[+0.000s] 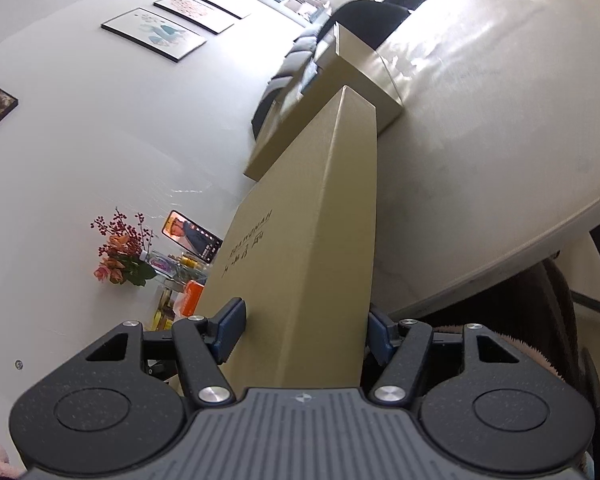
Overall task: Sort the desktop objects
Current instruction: 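Carry the beige lid with both grippers over the medicine box, then lower the lid with both grippers onto the box rim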
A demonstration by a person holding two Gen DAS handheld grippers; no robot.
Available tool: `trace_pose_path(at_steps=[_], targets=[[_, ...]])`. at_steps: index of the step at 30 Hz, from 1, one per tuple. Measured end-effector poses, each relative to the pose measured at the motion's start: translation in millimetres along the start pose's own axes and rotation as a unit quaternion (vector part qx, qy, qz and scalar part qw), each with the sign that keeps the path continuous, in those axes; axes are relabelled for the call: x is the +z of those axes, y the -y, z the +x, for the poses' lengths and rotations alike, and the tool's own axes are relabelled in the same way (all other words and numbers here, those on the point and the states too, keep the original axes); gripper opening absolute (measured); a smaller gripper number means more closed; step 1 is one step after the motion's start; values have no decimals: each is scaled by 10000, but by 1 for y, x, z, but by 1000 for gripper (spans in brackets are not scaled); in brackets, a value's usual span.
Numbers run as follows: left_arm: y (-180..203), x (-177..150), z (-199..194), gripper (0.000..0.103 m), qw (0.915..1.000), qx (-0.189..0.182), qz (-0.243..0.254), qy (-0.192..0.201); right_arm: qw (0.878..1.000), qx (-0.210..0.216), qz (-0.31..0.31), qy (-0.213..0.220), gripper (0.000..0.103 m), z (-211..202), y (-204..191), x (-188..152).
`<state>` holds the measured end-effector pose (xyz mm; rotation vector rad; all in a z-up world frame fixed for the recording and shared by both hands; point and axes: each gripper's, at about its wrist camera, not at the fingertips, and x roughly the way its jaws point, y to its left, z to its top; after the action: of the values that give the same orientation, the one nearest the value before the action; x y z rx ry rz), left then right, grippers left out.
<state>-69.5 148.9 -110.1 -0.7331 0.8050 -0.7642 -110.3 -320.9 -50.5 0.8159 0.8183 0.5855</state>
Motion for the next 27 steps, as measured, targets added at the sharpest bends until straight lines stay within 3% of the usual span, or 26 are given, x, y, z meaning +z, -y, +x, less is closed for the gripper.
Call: trace_pose_path(at_steps=[16,27], targets=[[20,24,10,73,9994,-217,216,137,9988,39,-335,357,66,-15,-29,22],[54,67,45,73,9987,-302,414,-42,9965,54,-430,715,66,-36,-35,65]])
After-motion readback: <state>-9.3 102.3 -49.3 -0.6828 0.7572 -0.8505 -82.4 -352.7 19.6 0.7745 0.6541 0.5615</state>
